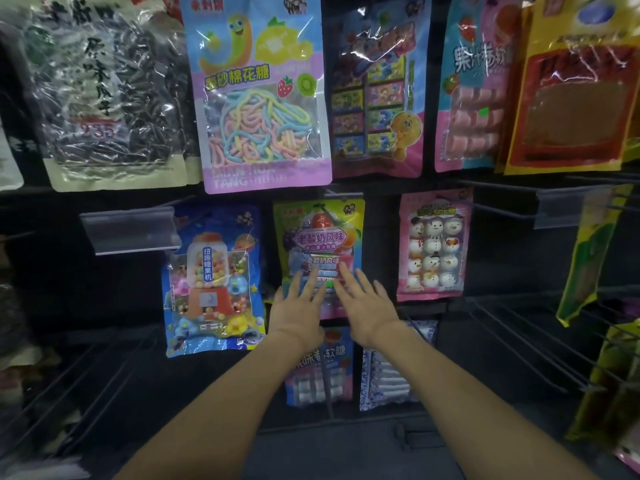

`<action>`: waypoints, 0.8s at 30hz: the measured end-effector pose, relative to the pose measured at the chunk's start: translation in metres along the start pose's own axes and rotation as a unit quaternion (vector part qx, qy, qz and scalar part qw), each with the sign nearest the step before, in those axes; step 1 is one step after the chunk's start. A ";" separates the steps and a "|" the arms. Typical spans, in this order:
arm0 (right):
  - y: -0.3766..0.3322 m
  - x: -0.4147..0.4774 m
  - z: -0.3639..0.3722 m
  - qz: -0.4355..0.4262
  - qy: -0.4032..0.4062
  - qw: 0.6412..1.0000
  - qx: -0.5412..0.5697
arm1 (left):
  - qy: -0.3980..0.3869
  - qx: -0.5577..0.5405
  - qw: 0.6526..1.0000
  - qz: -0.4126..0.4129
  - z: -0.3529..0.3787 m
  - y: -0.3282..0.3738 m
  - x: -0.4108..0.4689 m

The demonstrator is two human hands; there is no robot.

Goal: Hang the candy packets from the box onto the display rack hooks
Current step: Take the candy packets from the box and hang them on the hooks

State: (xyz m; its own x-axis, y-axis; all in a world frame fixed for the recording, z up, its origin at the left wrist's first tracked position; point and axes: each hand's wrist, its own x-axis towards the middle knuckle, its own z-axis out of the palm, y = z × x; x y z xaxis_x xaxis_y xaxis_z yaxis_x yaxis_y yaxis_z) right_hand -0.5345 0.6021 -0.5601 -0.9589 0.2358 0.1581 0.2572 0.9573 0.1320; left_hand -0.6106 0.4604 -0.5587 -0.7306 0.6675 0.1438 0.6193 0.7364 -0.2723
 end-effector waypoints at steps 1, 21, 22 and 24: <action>0.000 -0.002 -0.003 0.000 -0.004 1.000 0.009 | -0.004 0.000 1.000 0.001 -0.004 0.001 -0.002; -0.041 -0.180 -0.074 0.011 0.079 0.986 0.144 | 0.120 -0.141 0.981 0.049 -0.059 -0.005 -0.188; -0.043 -0.194 -0.074 0.009 0.076 0.985 0.153 | 0.132 -0.149 0.979 0.053 -0.057 -0.005 -0.205; -0.049 -0.224 -0.071 -0.002 0.072 0.984 0.164 | 0.150 -0.167 0.973 0.061 -0.050 -0.005 -0.236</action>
State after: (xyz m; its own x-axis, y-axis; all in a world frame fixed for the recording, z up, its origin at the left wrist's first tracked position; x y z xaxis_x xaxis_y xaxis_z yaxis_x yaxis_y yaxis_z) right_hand -0.3239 0.4904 -0.5324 -0.9265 0.2284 0.2990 0.1783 0.9663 -0.1857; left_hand -0.4267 0.3045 -0.5442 -0.5592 0.7176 0.4152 0.7919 0.6105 0.0116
